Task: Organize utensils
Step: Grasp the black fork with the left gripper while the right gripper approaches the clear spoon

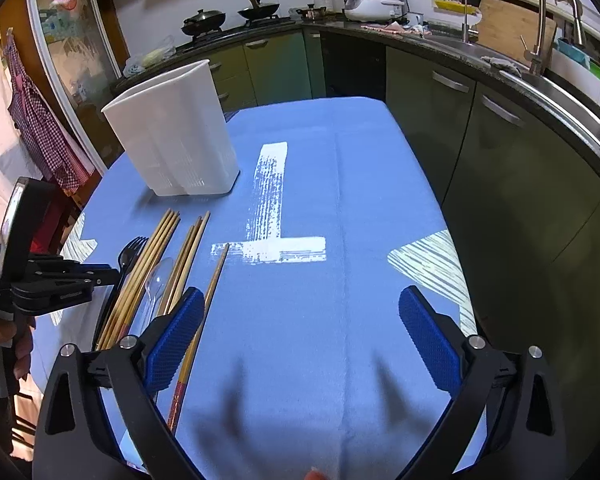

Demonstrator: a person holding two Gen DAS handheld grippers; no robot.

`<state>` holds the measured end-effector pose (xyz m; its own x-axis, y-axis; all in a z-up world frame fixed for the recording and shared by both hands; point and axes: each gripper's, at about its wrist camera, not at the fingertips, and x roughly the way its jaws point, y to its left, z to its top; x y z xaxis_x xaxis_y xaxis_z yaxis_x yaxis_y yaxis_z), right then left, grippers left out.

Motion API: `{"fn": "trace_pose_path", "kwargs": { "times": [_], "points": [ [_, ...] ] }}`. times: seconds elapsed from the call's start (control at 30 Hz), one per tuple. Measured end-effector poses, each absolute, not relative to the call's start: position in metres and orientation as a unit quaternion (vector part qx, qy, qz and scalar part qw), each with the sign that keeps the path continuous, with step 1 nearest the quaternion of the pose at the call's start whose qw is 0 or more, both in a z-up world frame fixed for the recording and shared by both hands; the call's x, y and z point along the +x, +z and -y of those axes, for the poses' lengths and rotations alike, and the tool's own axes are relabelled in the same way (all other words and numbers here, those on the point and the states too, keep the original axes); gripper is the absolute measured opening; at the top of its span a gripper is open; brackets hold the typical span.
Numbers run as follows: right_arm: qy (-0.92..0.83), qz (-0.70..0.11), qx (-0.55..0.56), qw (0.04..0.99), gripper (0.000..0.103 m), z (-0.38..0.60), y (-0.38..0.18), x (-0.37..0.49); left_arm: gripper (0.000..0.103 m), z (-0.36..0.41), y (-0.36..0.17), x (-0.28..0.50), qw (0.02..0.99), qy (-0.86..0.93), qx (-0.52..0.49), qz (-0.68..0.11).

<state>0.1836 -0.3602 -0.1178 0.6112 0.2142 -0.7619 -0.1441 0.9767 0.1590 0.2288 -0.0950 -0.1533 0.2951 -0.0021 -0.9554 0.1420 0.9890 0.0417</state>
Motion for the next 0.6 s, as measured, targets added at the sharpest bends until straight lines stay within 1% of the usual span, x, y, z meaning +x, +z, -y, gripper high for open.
{"fn": "trace_pose_path", "kwargs": {
  "times": [0.1, 0.17, 0.6],
  "points": [
    [0.102, -0.433, 0.042, 0.895, 0.095, 0.361, -0.12, 0.184, 0.013, 0.1, -0.156, 0.231, 0.8, -0.046, 0.065, -0.594],
    [0.104, -0.442, 0.04, 0.89, 0.092, 0.359, -0.121, 0.188, 0.013, 0.101, -0.155, 0.232, 0.8, -0.046, 0.066, -0.594],
    [0.12, -0.458, -0.004, 0.881, 0.09, 0.333, -0.118, 0.199, 0.013, 0.108, -0.149, 0.225, 0.798, -0.064, 0.075, -0.595]
  ]
}}
